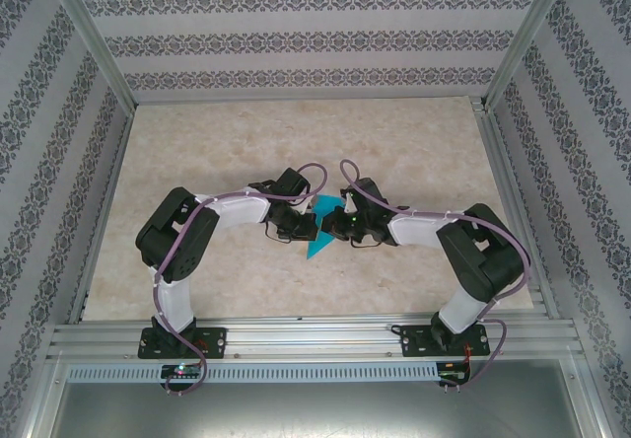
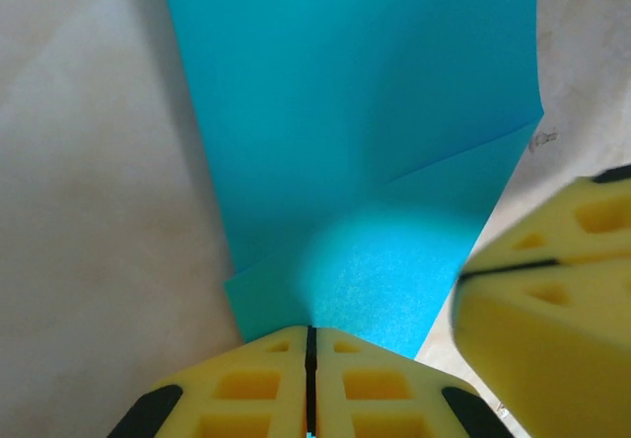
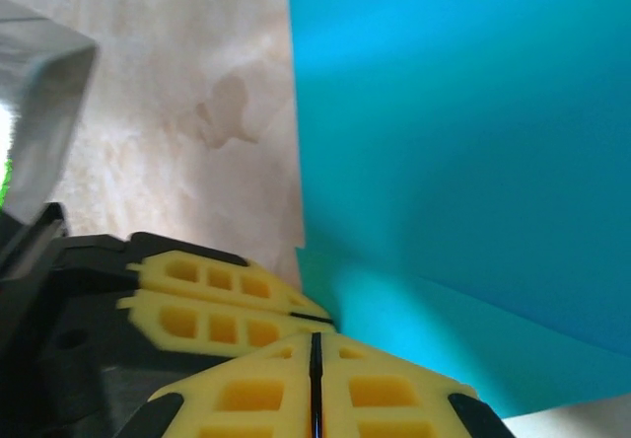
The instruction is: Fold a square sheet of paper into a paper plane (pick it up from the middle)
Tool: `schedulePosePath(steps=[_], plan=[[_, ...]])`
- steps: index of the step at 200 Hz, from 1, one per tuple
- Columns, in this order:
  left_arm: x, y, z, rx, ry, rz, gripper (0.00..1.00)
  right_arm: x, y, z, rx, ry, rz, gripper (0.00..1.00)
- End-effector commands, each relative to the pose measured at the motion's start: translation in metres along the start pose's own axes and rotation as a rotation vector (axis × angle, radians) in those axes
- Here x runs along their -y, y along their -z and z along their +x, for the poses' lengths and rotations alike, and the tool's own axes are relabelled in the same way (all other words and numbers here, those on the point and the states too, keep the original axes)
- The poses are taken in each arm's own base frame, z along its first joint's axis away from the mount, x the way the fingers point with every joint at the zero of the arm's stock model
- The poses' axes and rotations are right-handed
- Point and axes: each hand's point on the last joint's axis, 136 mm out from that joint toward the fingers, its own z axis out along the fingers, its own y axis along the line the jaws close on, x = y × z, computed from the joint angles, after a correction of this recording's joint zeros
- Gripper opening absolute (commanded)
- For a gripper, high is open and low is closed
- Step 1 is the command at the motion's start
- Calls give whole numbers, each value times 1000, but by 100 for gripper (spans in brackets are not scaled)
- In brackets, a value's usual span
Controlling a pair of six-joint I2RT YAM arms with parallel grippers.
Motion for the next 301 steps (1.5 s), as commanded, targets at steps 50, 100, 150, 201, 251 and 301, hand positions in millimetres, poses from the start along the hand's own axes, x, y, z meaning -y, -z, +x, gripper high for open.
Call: schedulePosePath(steps=[50,100,150,201,251,301], plan=[[11,15,-4,12,-59,-5,14,38,-17,7,-23,-50,99,6],[46,42,6,-1,-57,132,14,41,-13,7,-16,-49,117,6],[59,23,27,-116,-4,233,12,44,-12,6,-13,-52,131,6],[42,3,36,-167,19,184,12,47,-13,7,-21,-56,135,6],[31,-4,37,-165,27,140,11,49,-15,8,-28,-65,134,6],[8,-14,51,-197,40,62,11,54,-17,10,-39,-68,148,6]])
